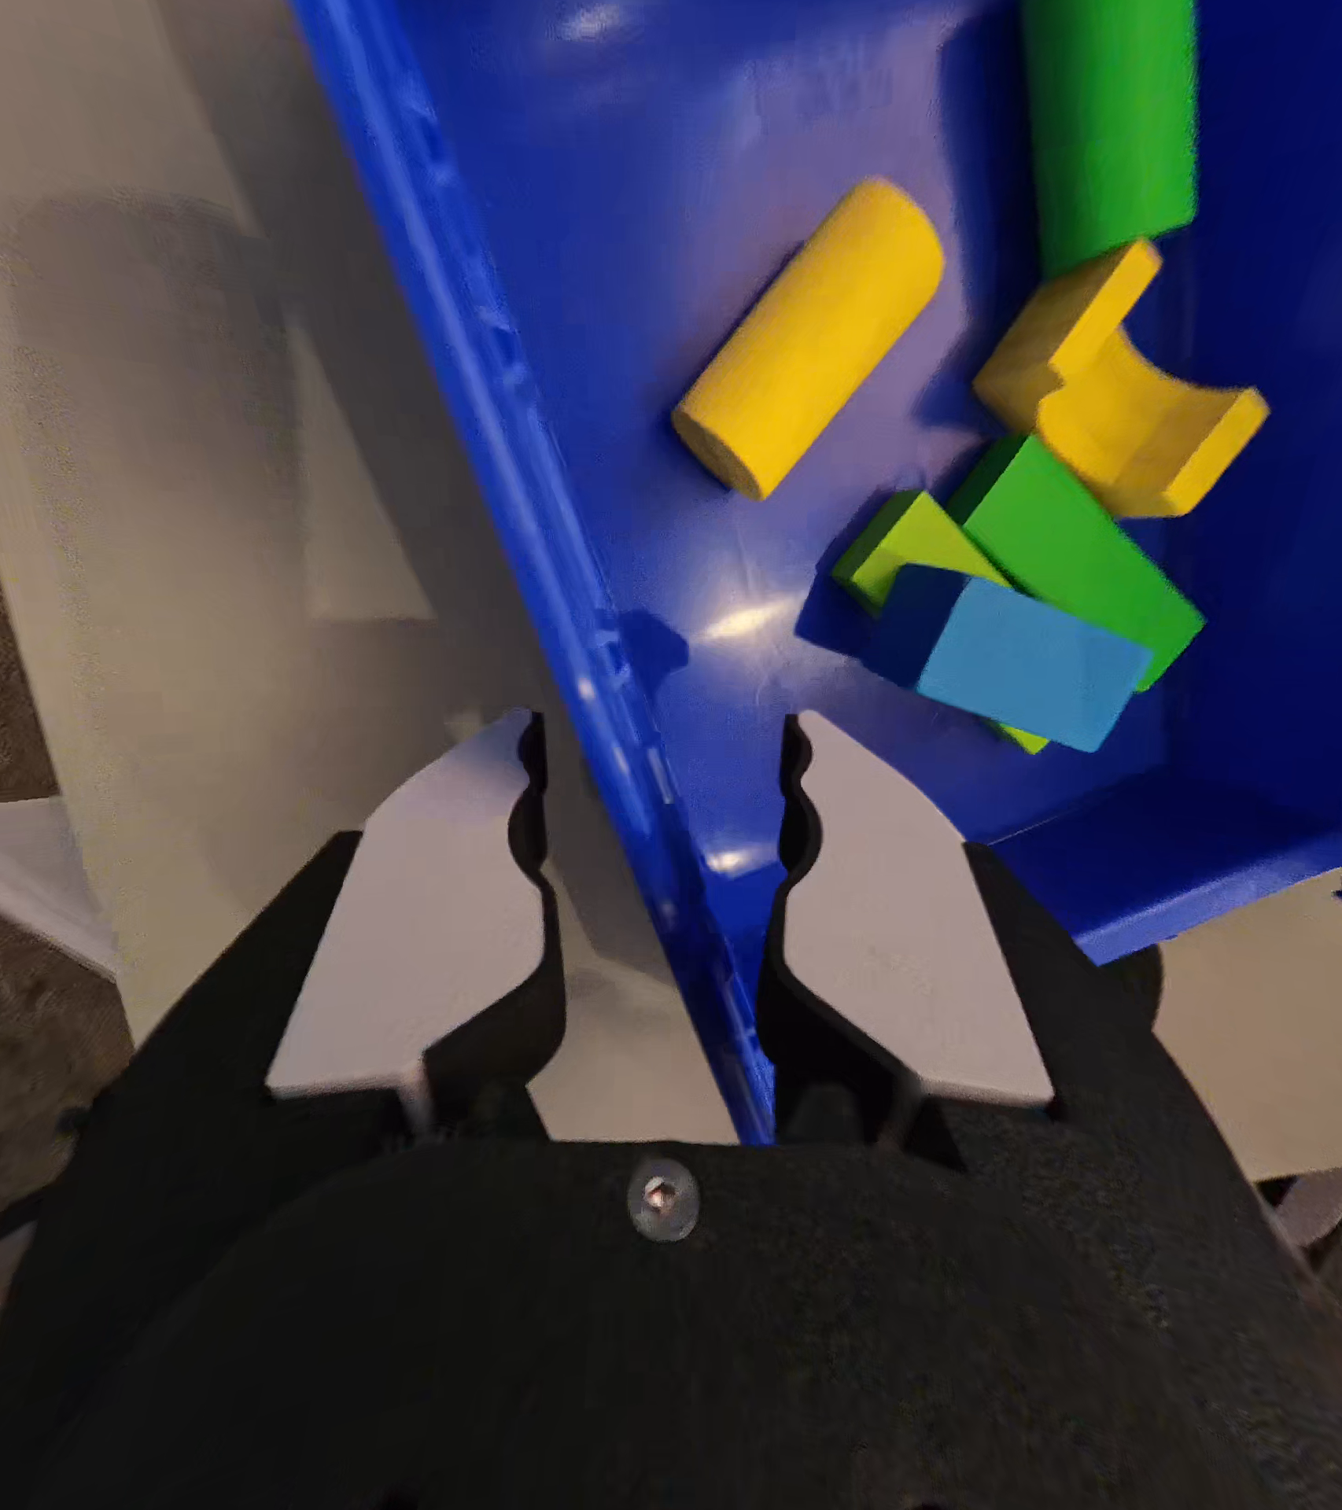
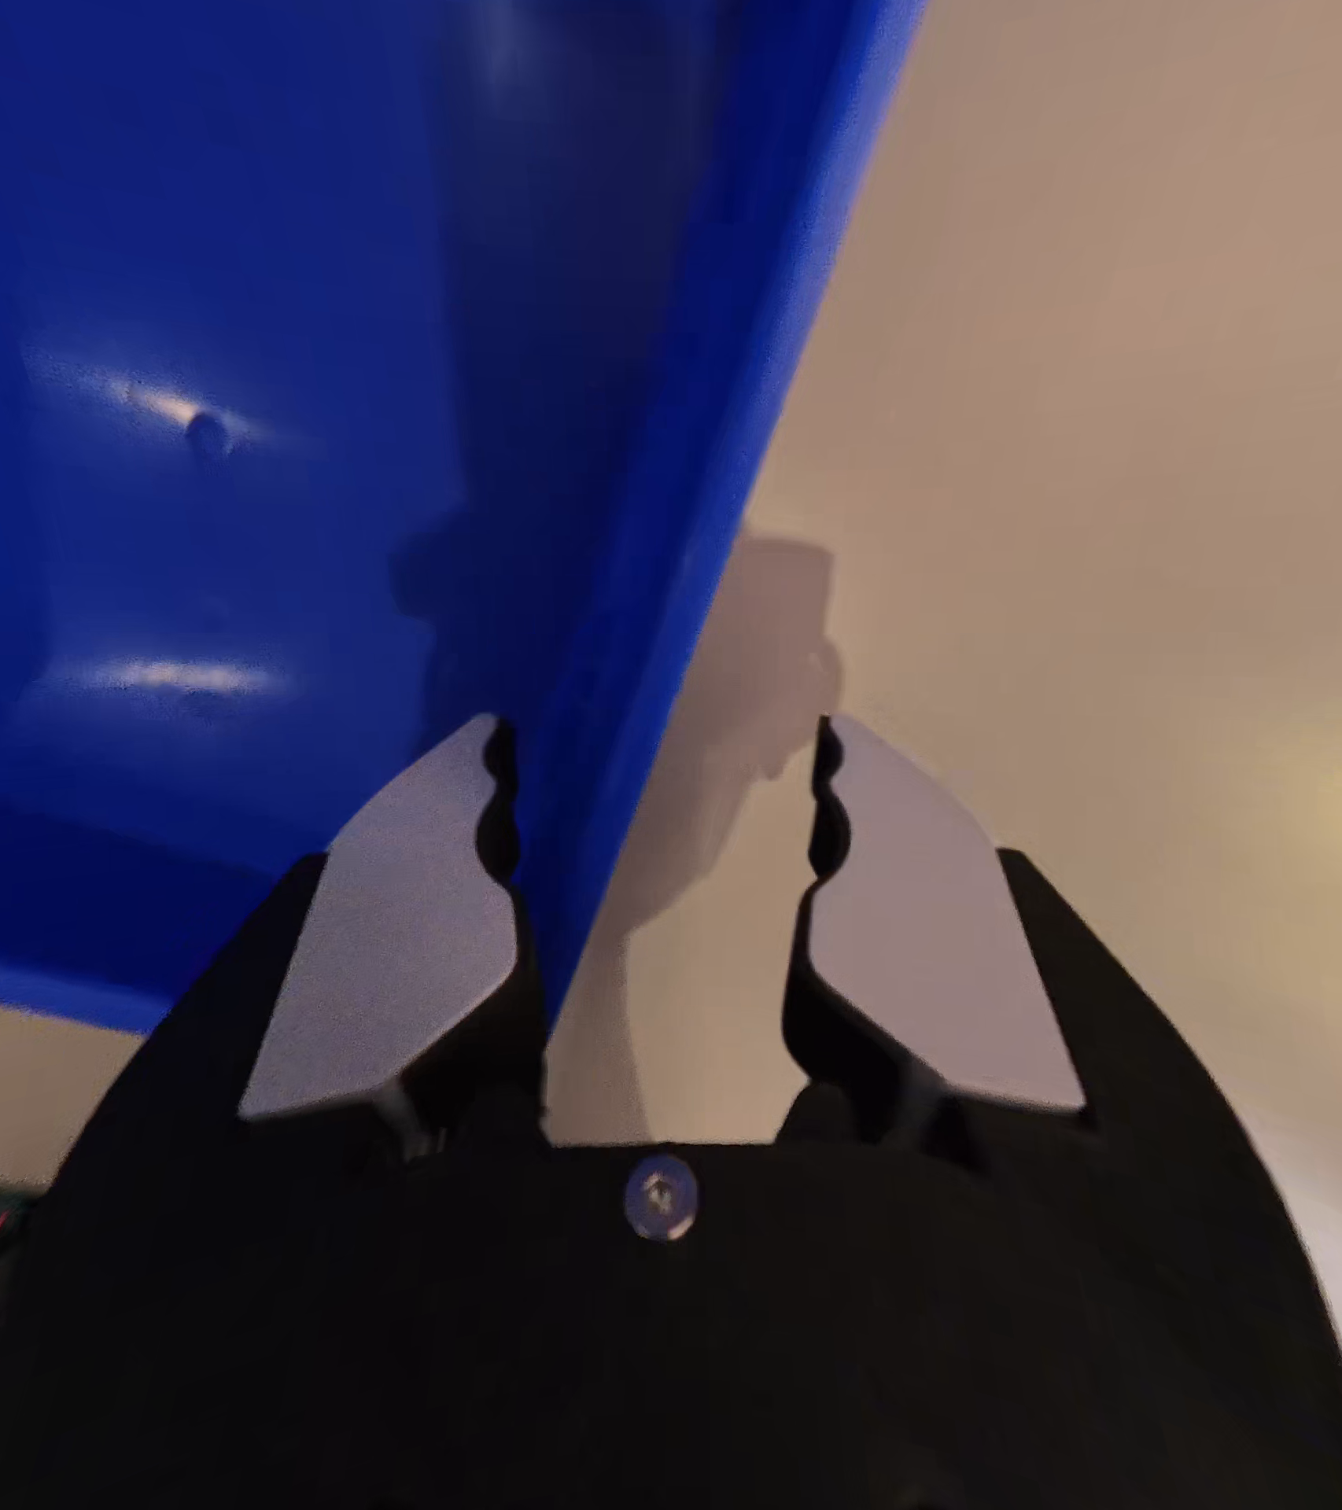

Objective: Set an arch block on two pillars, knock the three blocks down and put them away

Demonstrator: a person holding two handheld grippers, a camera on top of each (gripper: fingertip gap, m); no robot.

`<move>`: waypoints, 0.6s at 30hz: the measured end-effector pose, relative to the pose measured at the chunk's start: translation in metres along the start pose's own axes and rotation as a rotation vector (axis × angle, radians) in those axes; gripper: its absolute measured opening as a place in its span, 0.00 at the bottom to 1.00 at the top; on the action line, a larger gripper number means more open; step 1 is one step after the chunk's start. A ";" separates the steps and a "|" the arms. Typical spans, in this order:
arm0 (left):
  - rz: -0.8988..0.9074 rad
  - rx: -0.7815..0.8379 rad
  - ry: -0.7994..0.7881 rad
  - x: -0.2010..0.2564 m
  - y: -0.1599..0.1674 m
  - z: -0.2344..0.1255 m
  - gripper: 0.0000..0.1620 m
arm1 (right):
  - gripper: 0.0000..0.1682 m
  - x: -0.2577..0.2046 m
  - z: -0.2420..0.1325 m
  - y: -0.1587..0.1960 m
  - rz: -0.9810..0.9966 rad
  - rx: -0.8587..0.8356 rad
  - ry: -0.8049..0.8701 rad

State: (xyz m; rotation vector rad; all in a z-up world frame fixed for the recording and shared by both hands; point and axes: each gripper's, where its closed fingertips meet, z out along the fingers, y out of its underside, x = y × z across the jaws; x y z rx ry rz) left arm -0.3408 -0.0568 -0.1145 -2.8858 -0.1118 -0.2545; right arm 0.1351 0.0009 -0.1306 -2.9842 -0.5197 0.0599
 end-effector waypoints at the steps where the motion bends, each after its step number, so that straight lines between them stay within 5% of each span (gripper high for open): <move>1: 0.016 -0.028 0.001 0.002 0.001 0.006 0.30 | 0.34 -0.009 0.001 0.000 -0.009 -0.006 -0.082; 2: 0.024 -0.053 0.015 0.004 0.003 0.012 0.23 | 0.15 -0.017 0.000 -0.002 -0.022 -0.004 -0.160; 4: 0.007 -0.070 -0.020 -0.004 0.002 0.017 0.09 | 0.06 -0.008 -0.001 -0.004 -0.020 -0.022 -0.169; 12: 0.129 -0.028 -0.028 0.012 -0.026 0.026 0.08 | 0.04 0.068 -0.002 -0.001 0.031 -0.033 -0.204; 18: 0.272 -0.022 0.003 0.049 -0.041 0.037 0.08 | 0.04 0.160 -0.007 0.032 0.134 -0.038 -0.175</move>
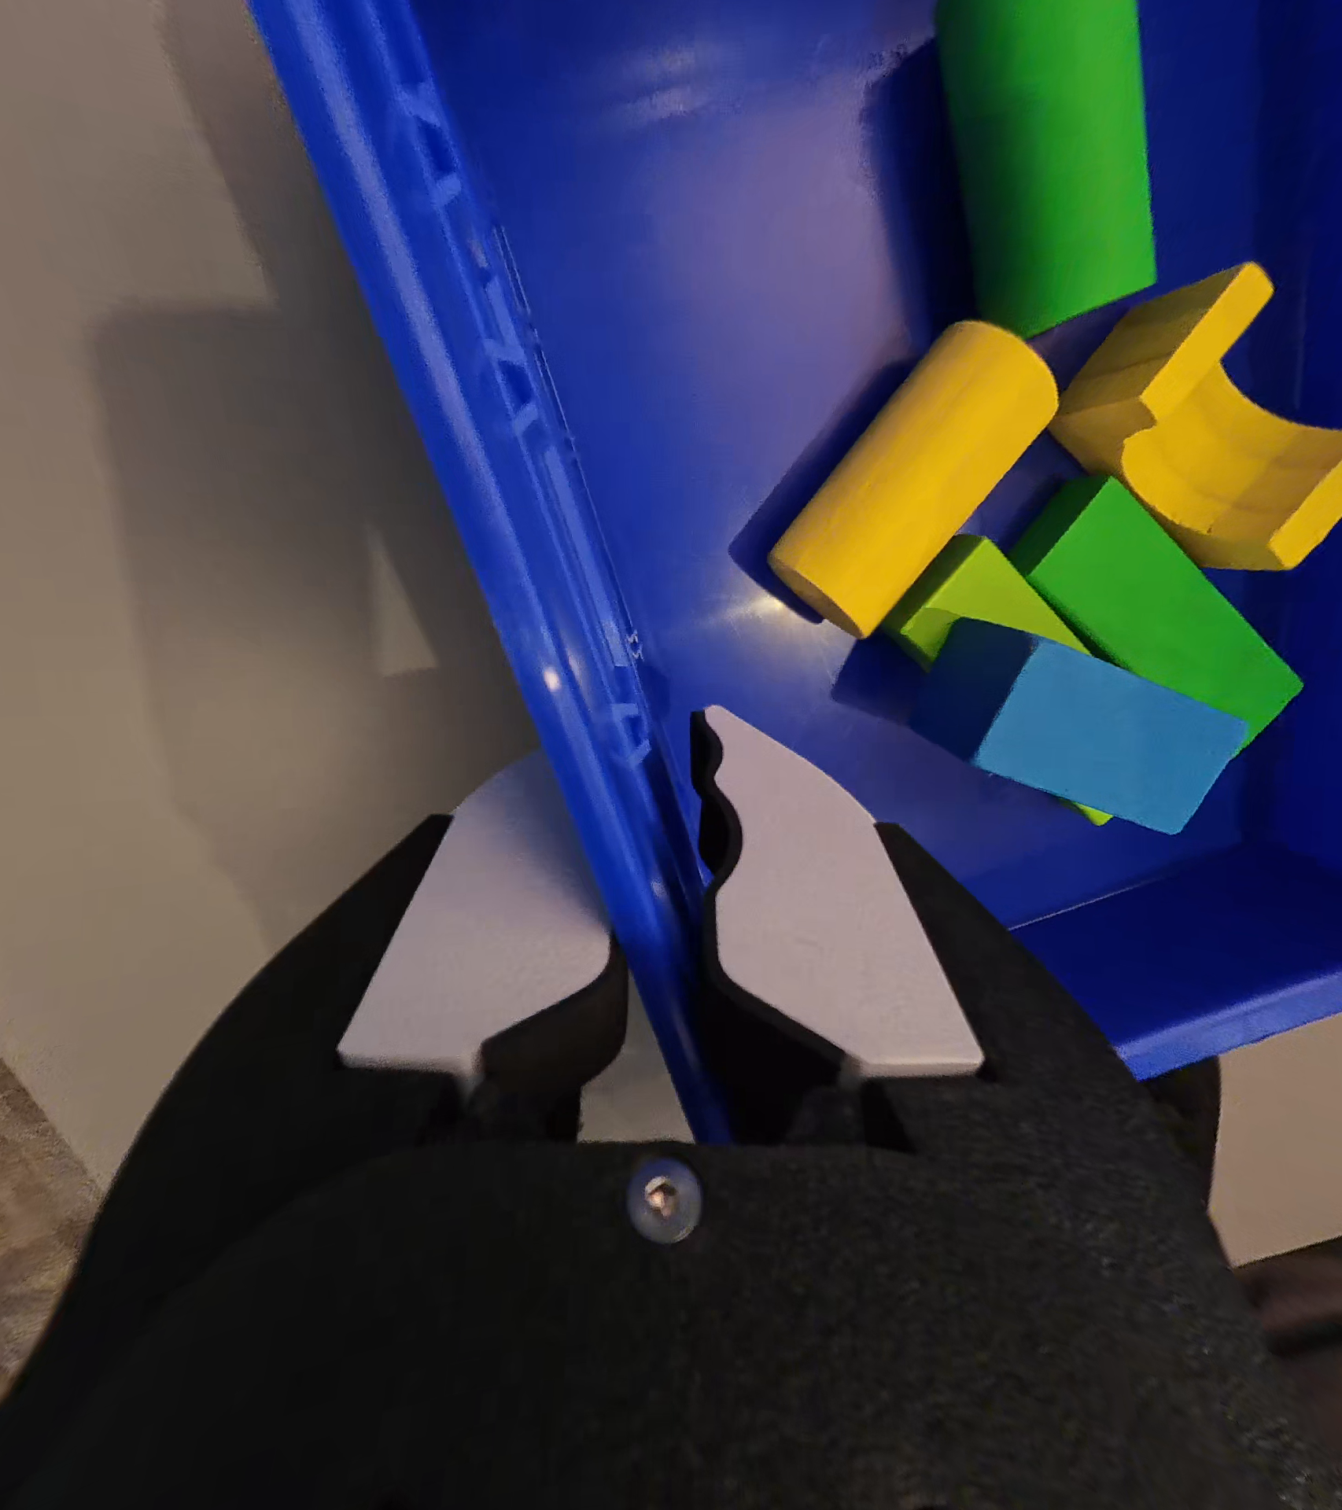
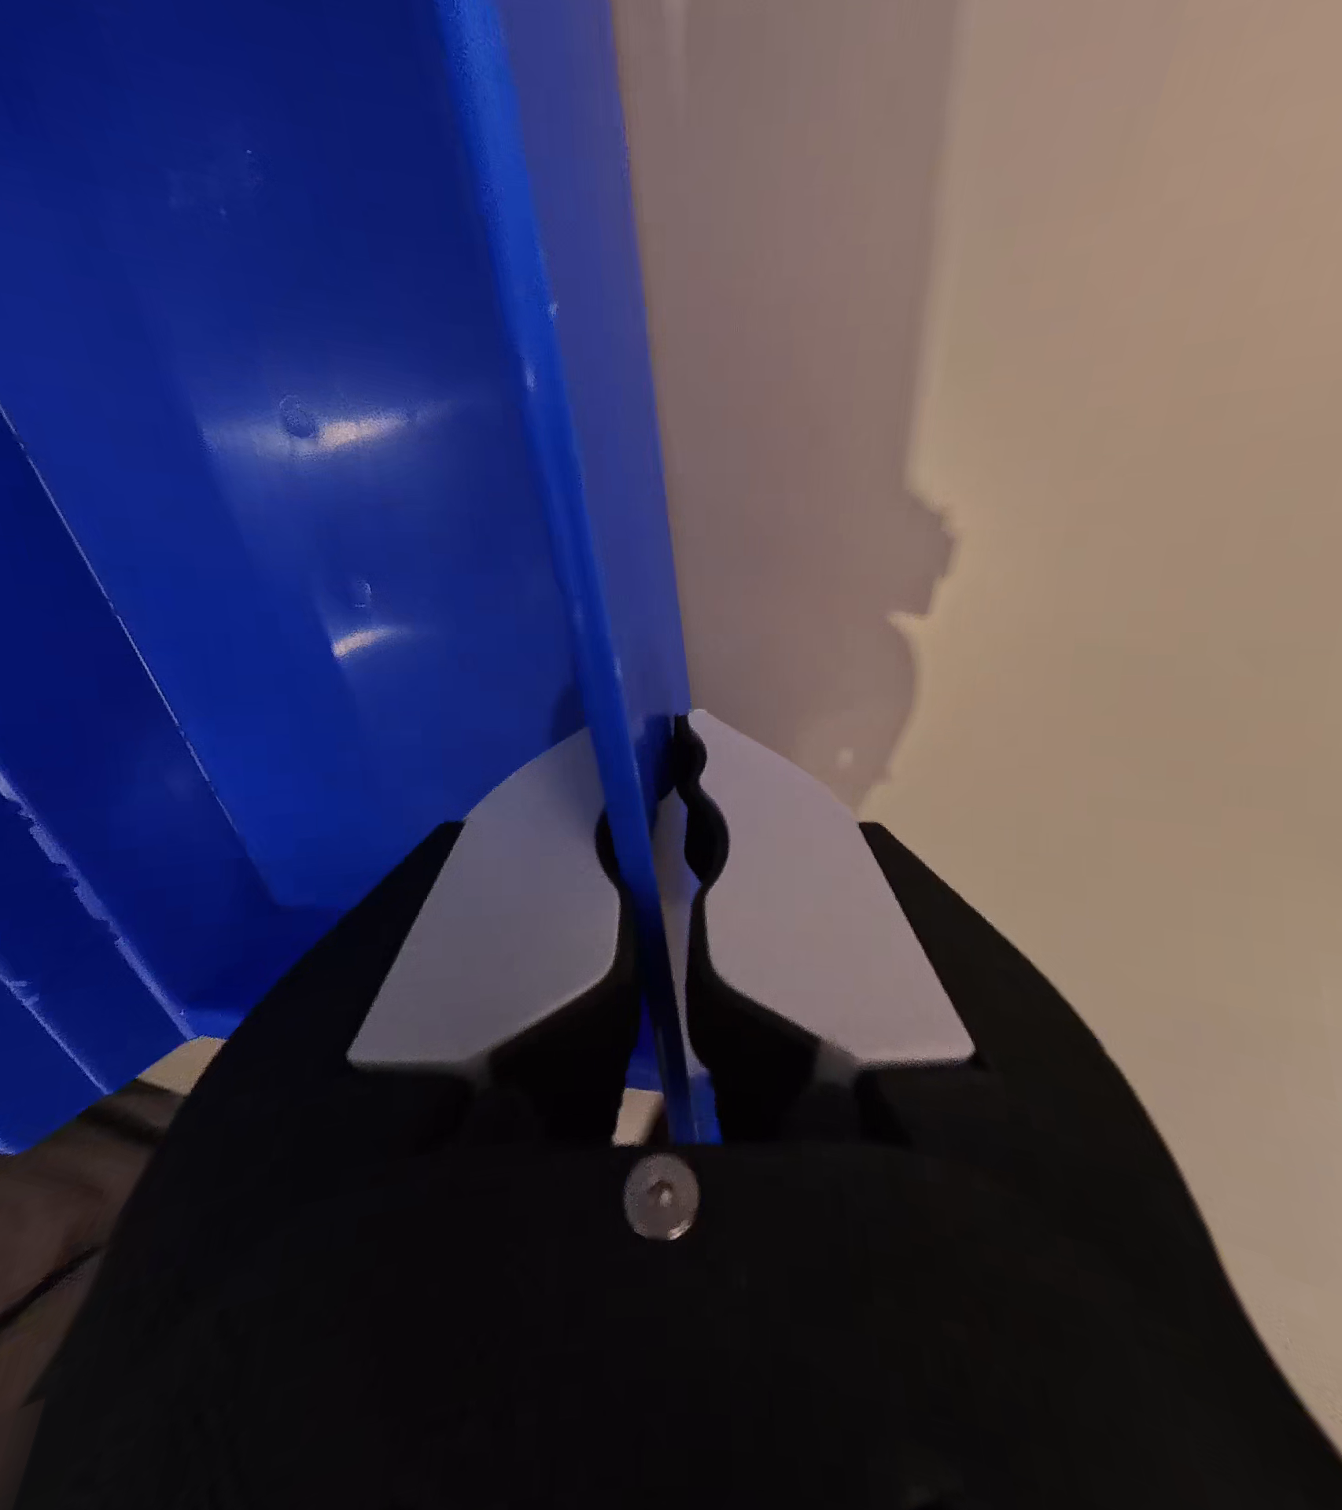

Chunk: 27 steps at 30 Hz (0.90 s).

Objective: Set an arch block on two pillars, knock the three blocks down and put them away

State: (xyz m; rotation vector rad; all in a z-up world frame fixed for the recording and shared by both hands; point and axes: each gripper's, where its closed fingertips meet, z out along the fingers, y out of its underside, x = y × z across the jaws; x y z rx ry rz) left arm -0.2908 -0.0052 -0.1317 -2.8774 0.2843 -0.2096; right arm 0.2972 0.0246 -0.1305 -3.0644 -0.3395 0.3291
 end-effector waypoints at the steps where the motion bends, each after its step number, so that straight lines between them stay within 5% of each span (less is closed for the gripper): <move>1: 0.019 -0.005 0.001 0.004 -0.001 0.001 0.08 | 0.04 0.018 -0.004 0.006 0.023 0.000 0.003; 12: -0.007 -0.024 0.048 0.018 -0.002 0.003 0.08 | 0.04 0.173 -0.039 0.073 0.264 0.022 0.013; 21: -0.064 0.004 0.089 0.021 -0.003 -0.003 0.12 | 0.06 0.189 -0.044 0.076 0.244 0.092 0.056; 27: -0.112 0.345 0.075 0.014 -0.034 -0.071 0.11 | 0.16 0.199 -0.114 0.046 0.261 0.452 0.280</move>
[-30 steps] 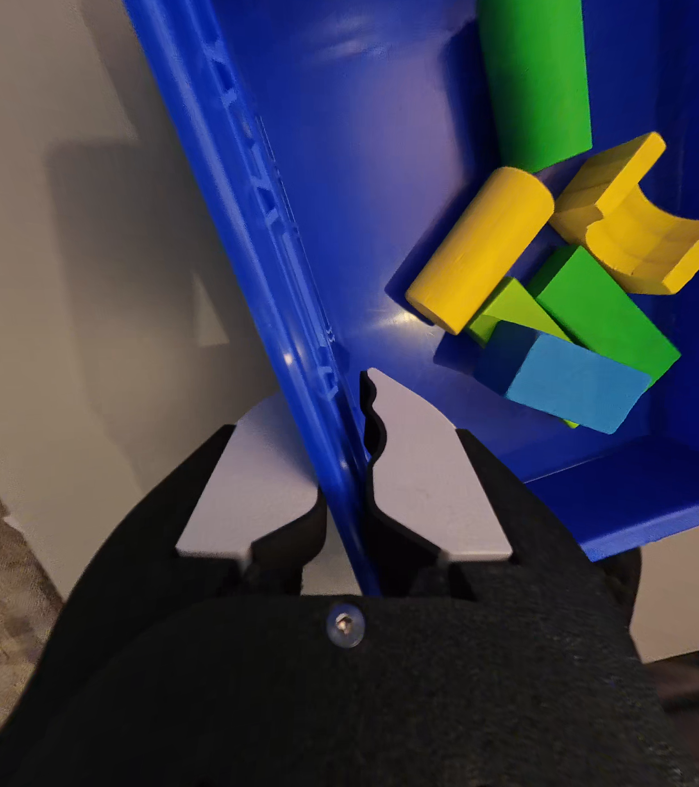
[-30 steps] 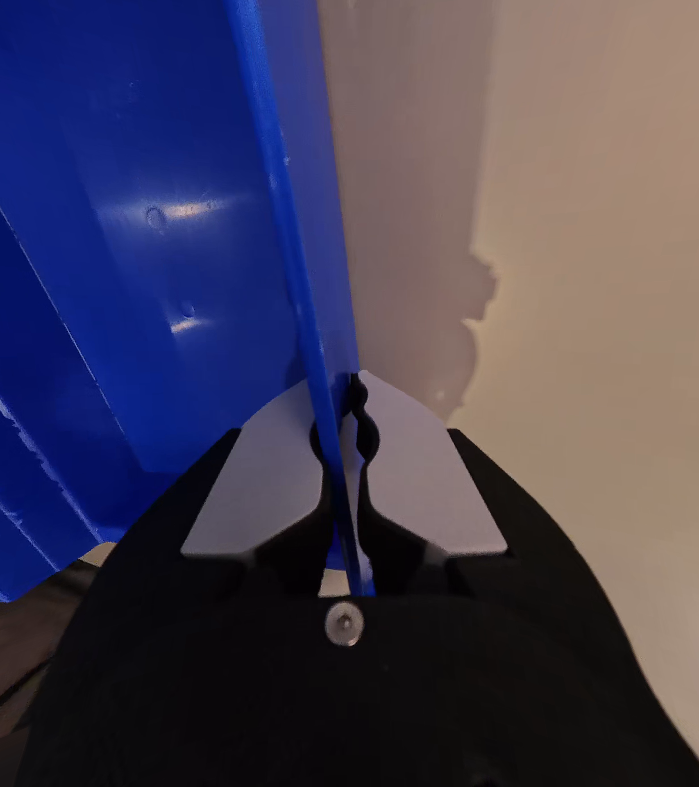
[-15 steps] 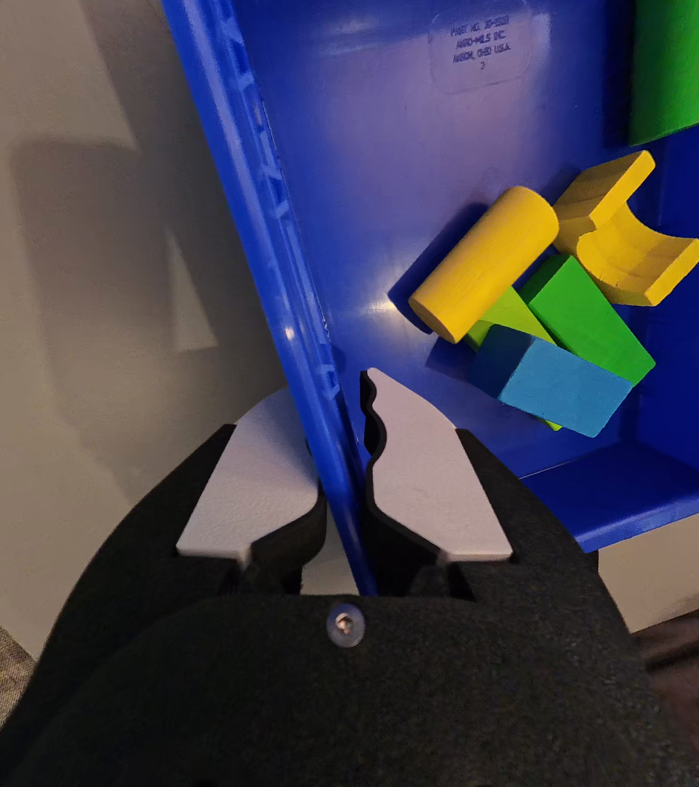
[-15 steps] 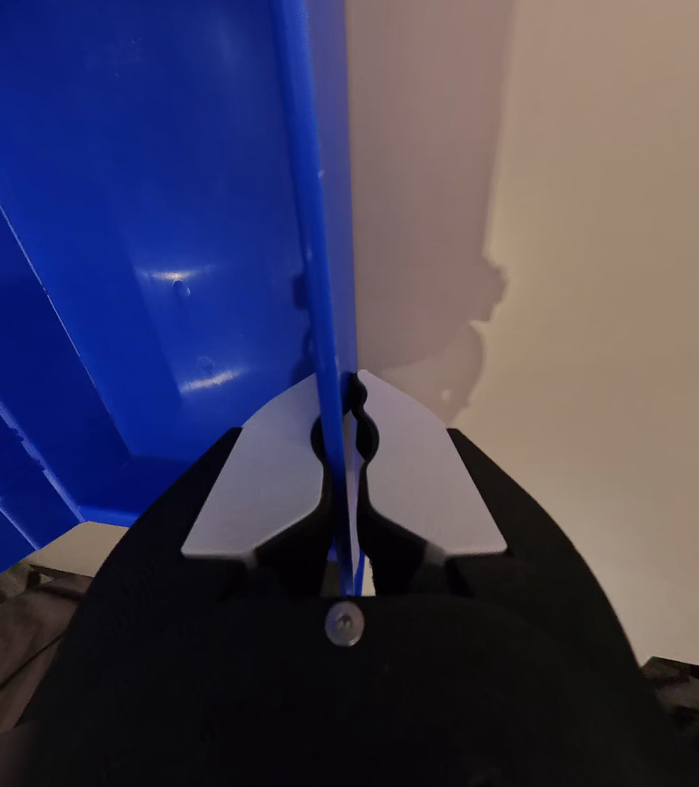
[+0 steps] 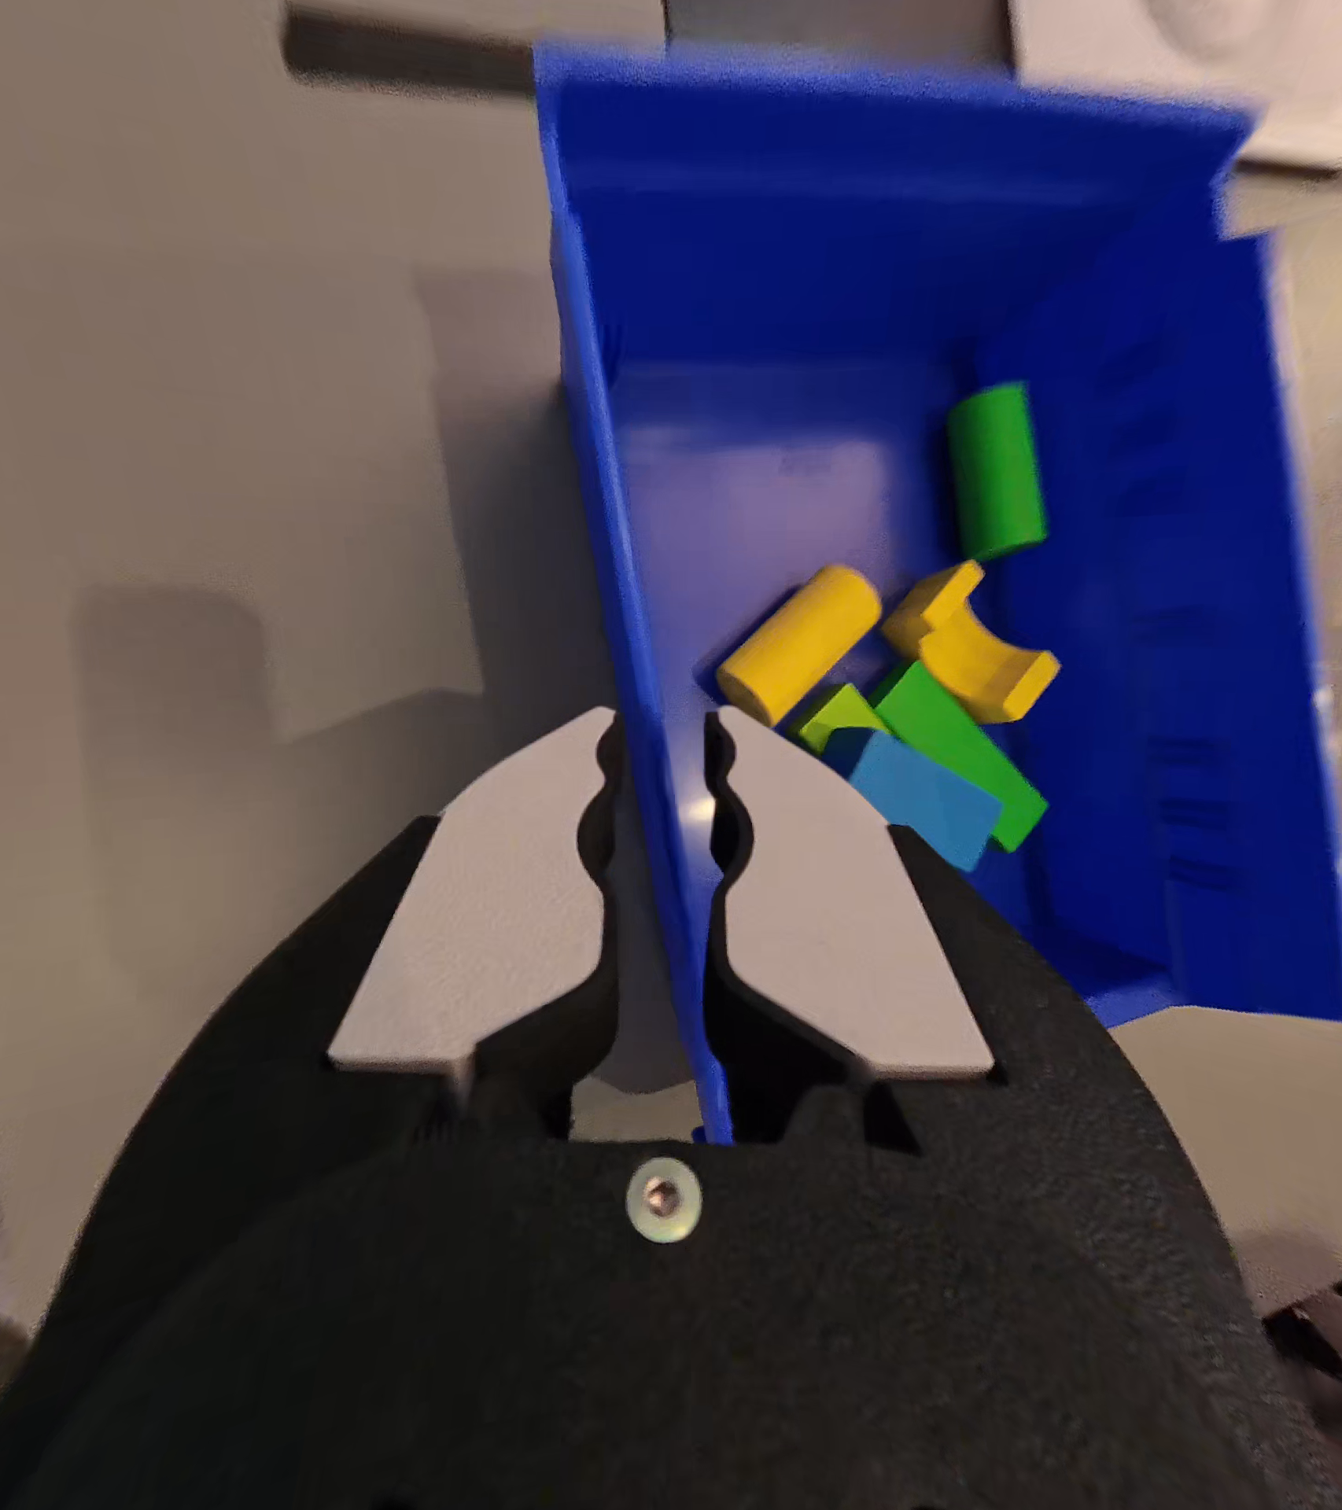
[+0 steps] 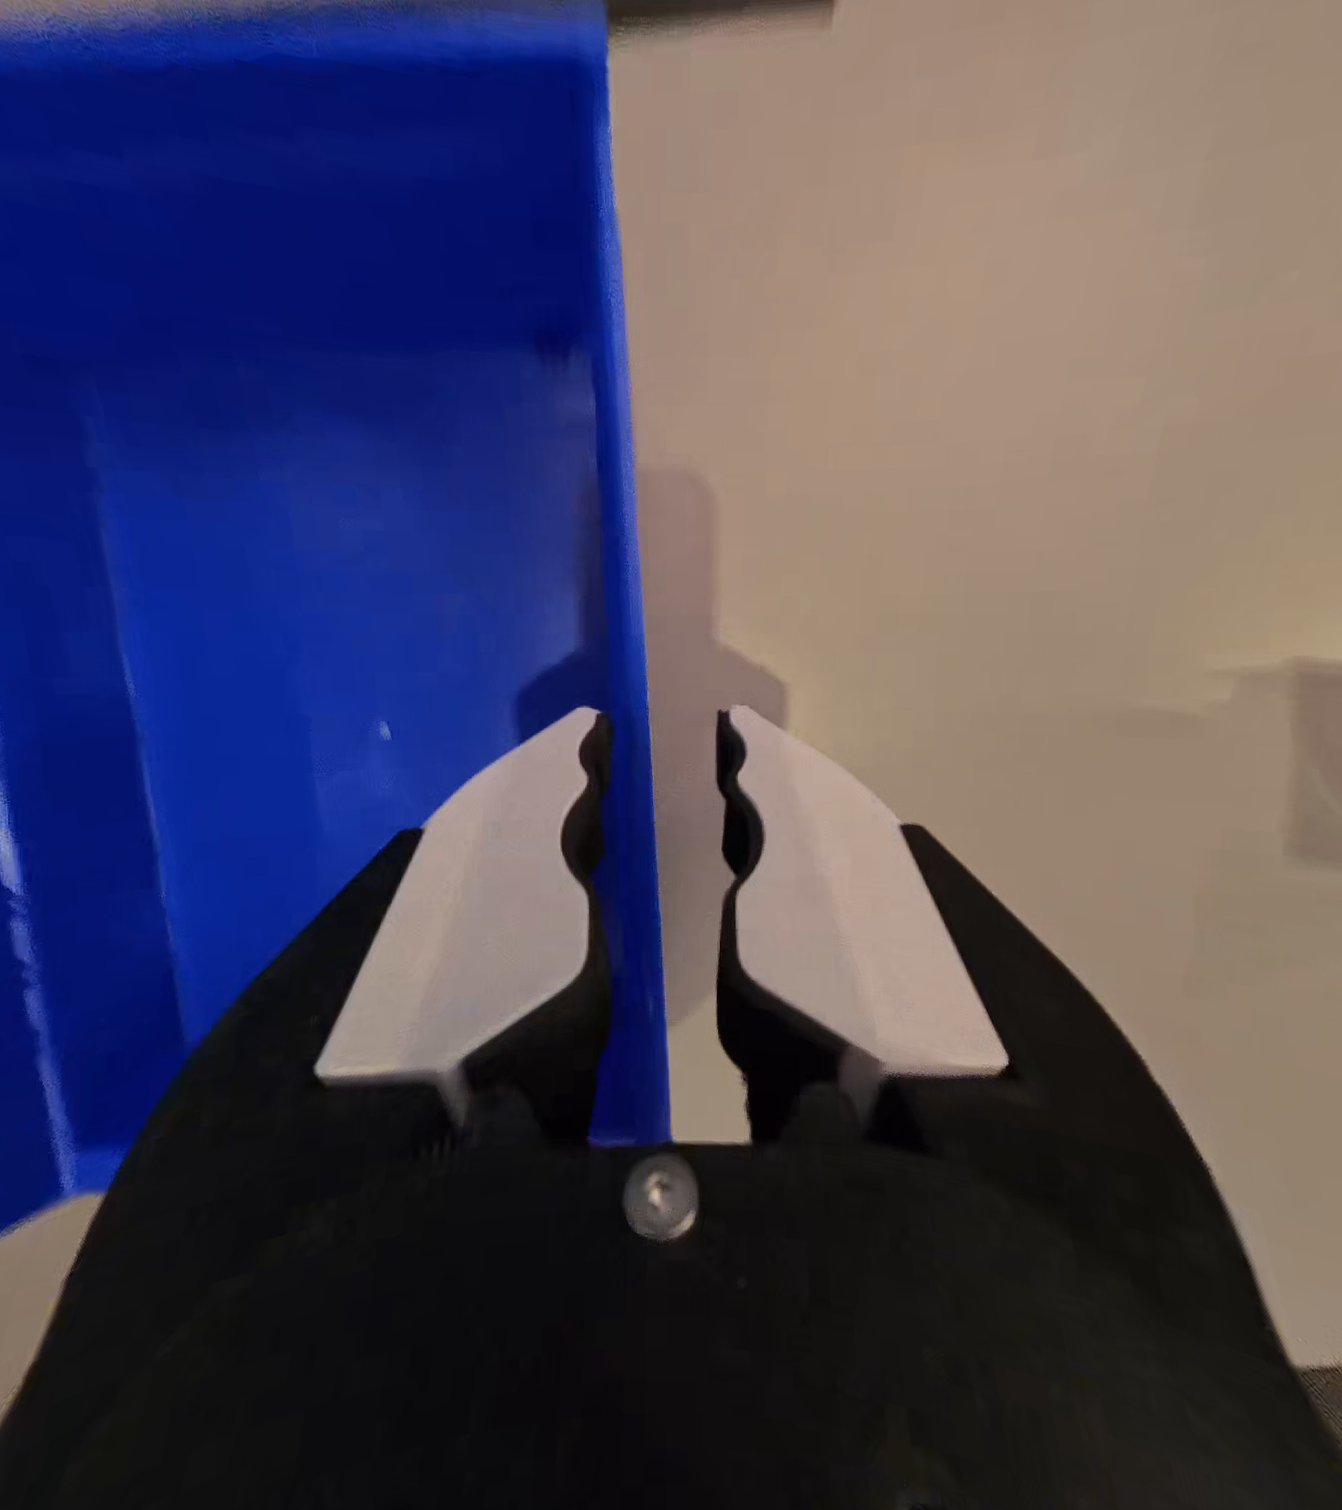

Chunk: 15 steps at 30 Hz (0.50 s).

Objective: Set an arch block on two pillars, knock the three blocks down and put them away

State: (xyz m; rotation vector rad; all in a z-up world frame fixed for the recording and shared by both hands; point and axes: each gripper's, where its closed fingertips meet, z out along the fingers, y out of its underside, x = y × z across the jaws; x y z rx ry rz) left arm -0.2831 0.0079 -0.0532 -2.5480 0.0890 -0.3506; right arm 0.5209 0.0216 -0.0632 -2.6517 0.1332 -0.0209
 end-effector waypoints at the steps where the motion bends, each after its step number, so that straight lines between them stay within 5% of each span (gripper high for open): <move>1: 0.023 0.049 0.010 0.007 -0.006 -0.013 0.10 | 0.16 -0.002 -0.015 -0.014 0.020 0.089 0.002; 4: 0.148 0.159 0.089 0.044 -0.018 -0.045 0.12 | 0.16 -0.027 -0.070 -0.065 -0.022 0.437 -0.085; 8: 0.327 0.136 0.113 0.083 -0.011 -0.051 0.34 | 0.15 -0.096 -0.135 -0.101 -0.192 0.787 -0.384; 15: 0.543 -0.185 -0.013 0.099 0.027 -0.003 0.44 | 0.15 -0.149 -0.113 -0.101 -0.321 0.782 -0.547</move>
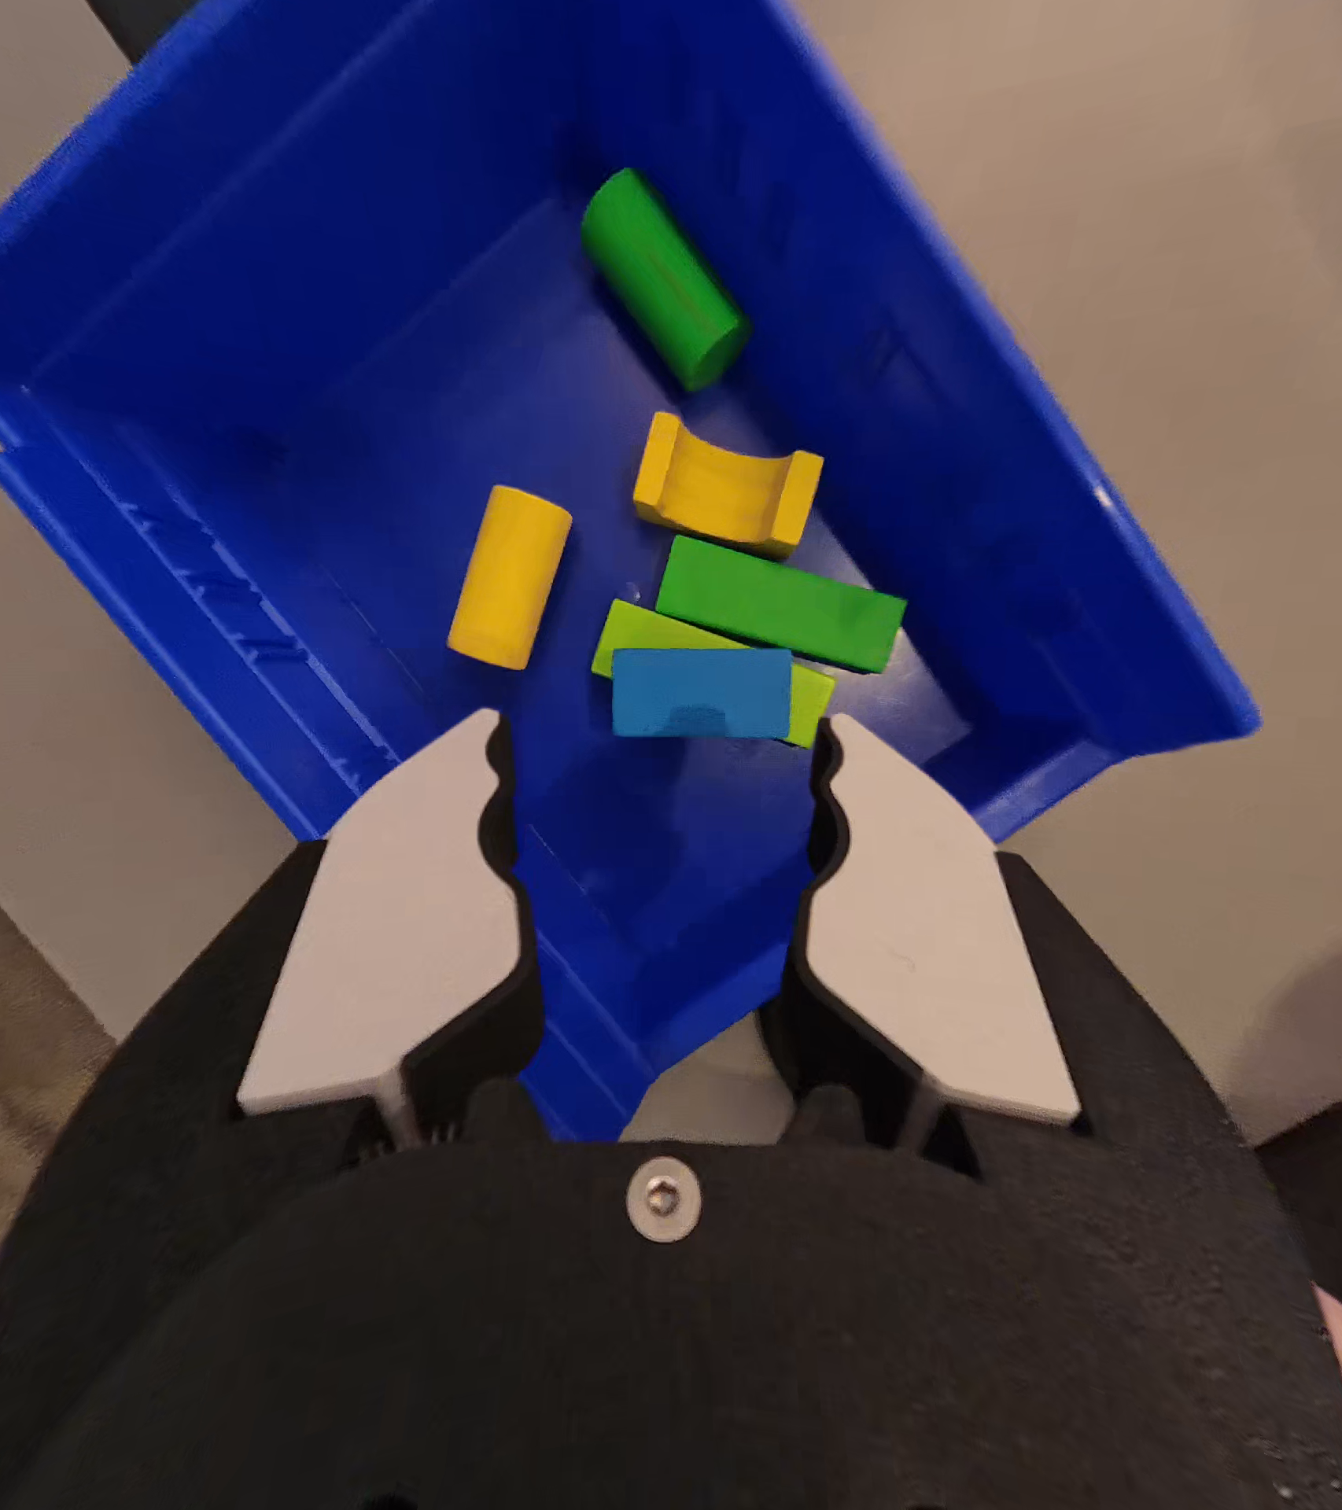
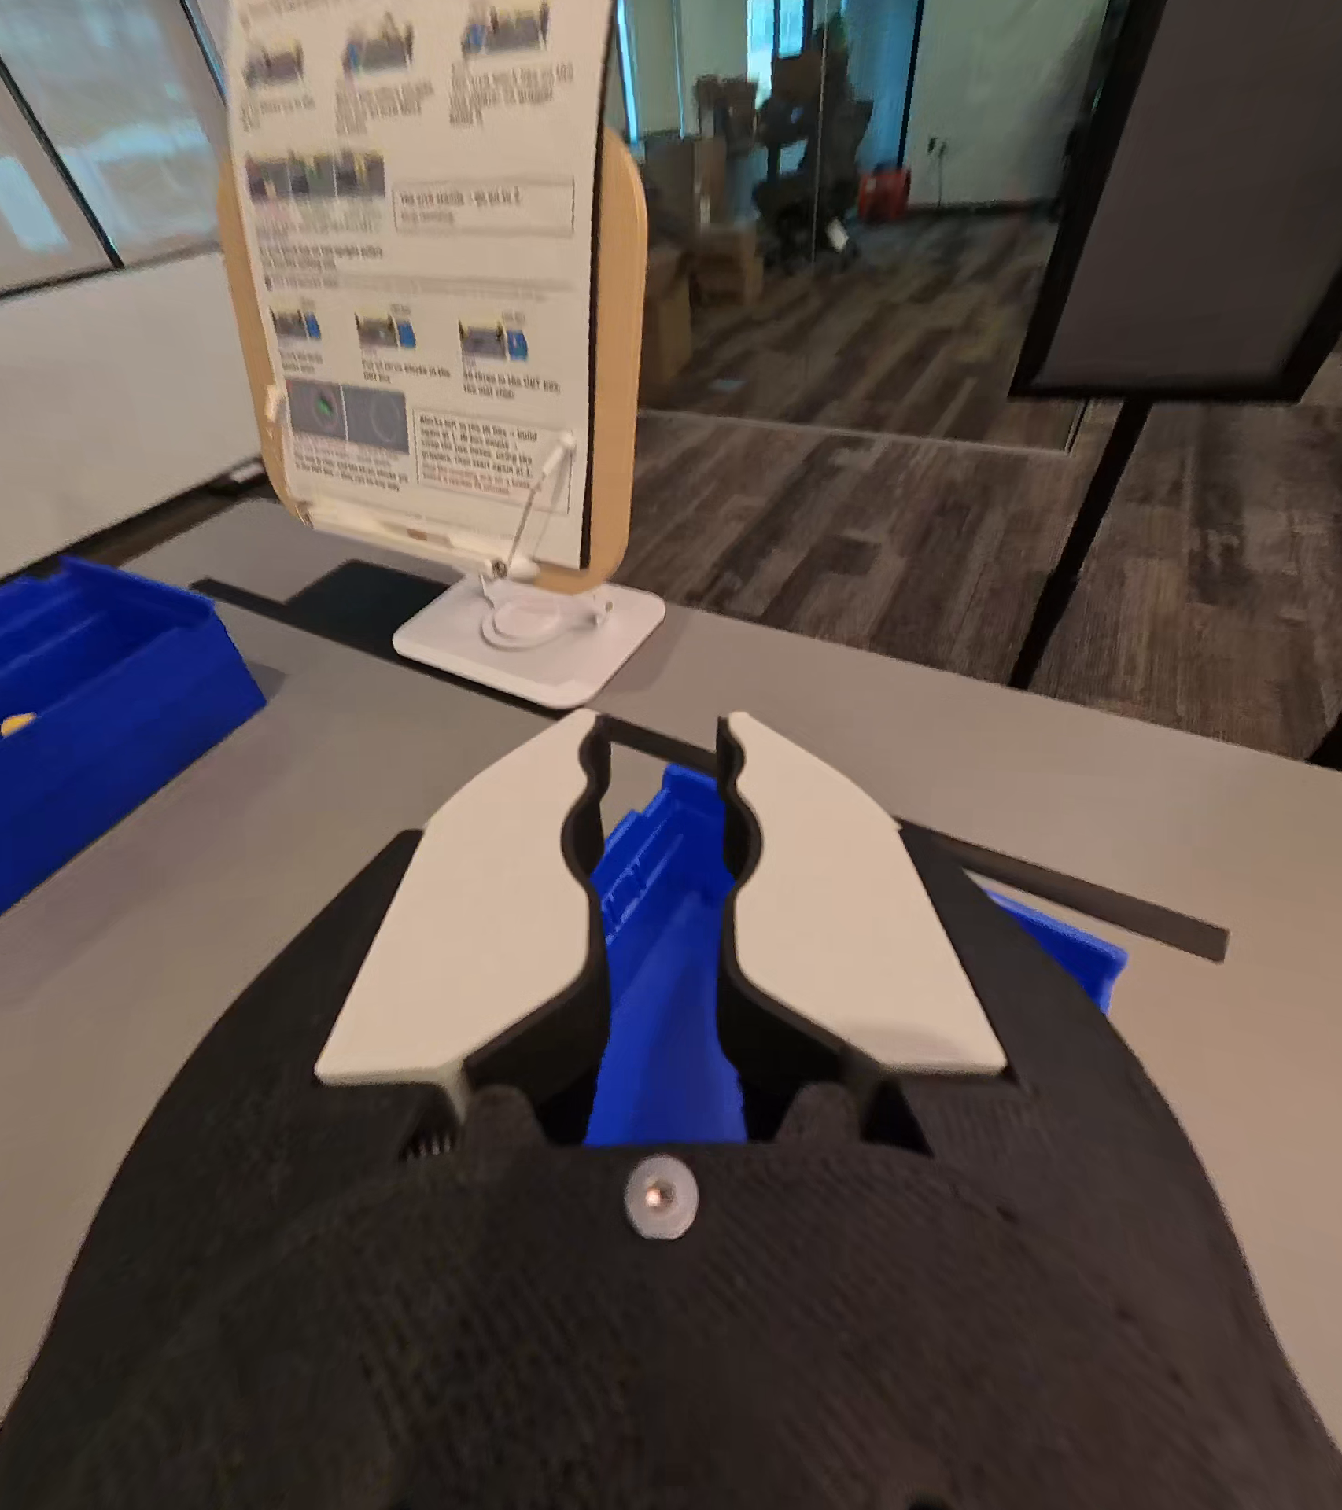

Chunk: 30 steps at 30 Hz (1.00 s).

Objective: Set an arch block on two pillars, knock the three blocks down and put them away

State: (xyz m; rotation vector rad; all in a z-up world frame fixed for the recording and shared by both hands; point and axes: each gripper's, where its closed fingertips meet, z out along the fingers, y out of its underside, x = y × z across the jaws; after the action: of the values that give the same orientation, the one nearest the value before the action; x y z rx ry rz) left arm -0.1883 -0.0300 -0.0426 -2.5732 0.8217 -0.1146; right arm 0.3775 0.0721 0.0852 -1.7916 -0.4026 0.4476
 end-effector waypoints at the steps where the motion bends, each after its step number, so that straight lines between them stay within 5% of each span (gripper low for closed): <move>1: 0.007 -0.022 -0.019 0.000 -0.002 0.005 0.44 | 0.15 0.002 0.005 0.007 0.000 -0.035 0.003; 13: 0.040 -0.187 -0.059 0.008 0.007 0.034 0.59 | 0.16 -0.004 0.019 0.017 -0.043 -0.086 -0.002; 18: 0.011 -0.201 -0.162 -0.017 0.001 0.045 0.57 | 0.16 -0.004 0.017 0.016 -0.038 -0.076 -0.006; 22: 0.039 -0.070 -0.115 -0.014 -0.027 0.060 0.49 | 0.16 -0.004 0.017 0.015 -0.037 -0.068 -0.018; 26: 0.044 0.036 -0.155 -0.022 -0.055 0.077 0.51 | 0.16 -0.005 0.018 0.016 -0.024 -0.067 -0.038; 30: 0.280 0.030 -0.118 -0.007 -0.070 0.100 0.49 | 0.16 -0.005 0.020 0.019 -0.010 -0.072 -0.061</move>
State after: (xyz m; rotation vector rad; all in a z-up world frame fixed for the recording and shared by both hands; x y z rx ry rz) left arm -0.1359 0.0626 -0.1024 -2.3831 1.1144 0.1074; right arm 0.3641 0.0812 0.0621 -1.8481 -0.4753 0.4863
